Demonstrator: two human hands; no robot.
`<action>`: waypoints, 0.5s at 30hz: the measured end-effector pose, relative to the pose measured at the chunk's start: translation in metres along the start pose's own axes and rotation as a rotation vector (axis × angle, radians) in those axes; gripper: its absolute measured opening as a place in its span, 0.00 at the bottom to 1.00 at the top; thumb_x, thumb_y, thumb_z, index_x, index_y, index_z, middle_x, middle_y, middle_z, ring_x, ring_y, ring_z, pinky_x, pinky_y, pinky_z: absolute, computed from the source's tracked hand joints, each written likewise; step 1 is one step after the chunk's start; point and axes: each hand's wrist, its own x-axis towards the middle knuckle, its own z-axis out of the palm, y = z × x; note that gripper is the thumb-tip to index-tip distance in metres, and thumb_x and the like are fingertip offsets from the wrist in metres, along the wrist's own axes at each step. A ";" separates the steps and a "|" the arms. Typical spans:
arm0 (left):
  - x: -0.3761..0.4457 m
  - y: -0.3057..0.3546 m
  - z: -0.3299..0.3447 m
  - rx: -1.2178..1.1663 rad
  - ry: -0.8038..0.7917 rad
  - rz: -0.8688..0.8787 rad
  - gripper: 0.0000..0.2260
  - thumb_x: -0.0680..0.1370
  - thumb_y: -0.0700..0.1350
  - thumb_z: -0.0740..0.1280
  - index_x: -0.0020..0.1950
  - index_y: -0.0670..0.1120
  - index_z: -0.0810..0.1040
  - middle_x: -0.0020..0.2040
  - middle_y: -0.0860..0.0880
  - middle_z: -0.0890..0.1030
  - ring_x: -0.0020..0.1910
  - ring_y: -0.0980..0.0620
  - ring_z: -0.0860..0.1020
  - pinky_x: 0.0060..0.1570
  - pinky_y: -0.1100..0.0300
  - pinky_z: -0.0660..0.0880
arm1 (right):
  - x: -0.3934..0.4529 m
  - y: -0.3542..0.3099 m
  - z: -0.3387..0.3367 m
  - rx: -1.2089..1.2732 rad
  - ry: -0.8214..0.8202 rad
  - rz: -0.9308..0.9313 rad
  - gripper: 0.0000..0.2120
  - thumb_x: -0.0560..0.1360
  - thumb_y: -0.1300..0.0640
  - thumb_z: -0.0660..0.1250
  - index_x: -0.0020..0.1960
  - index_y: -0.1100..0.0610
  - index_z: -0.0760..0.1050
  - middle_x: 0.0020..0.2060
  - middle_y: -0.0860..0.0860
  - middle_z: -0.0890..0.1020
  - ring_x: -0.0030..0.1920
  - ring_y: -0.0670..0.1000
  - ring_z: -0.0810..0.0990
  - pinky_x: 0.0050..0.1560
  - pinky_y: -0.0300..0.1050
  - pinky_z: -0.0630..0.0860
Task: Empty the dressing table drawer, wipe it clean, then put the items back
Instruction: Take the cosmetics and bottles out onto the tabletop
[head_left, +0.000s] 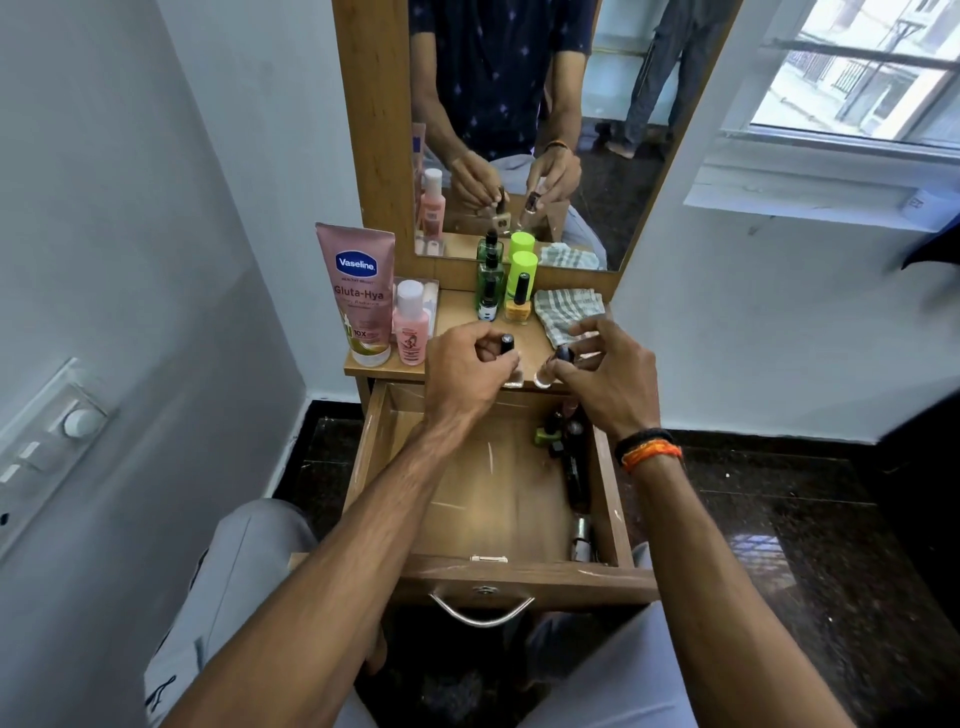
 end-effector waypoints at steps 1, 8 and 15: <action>0.005 0.001 0.001 -0.002 0.019 -0.001 0.05 0.72 0.41 0.77 0.46 0.44 0.85 0.34 0.58 0.79 0.33 0.72 0.77 0.30 0.76 0.72 | 0.007 -0.002 0.002 -0.007 0.005 -0.015 0.21 0.66 0.55 0.80 0.56 0.52 0.77 0.46 0.50 0.86 0.40 0.46 0.84 0.44 0.46 0.84; 0.035 -0.008 0.011 0.062 0.128 -0.031 0.06 0.72 0.44 0.77 0.48 0.46 0.86 0.36 0.55 0.82 0.34 0.63 0.78 0.36 0.68 0.78 | 0.051 -0.008 0.023 -0.021 0.020 -0.079 0.17 0.67 0.56 0.79 0.53 0.53 0.78 0.42 0.44 0.82 0.43 0.45 0.82 0.46 0.42 0.82; 0.049 -0.015 0.025 0.039 0.198 -0.089 0.05 0.72 0.44 0.76 0.47 0.46 0.86 0.37 0.54 0.84 0.37 0.58 0.81 0.39 0.57 0.82 | 0.073 0.001 0.047 -0.034 0.000 -0.105 0.10 0.69 0.58 0.78 0.49 0.53 0.81 0.42 0.46 0.84 0.43 0.43 0.82 0.46 0.41 0.83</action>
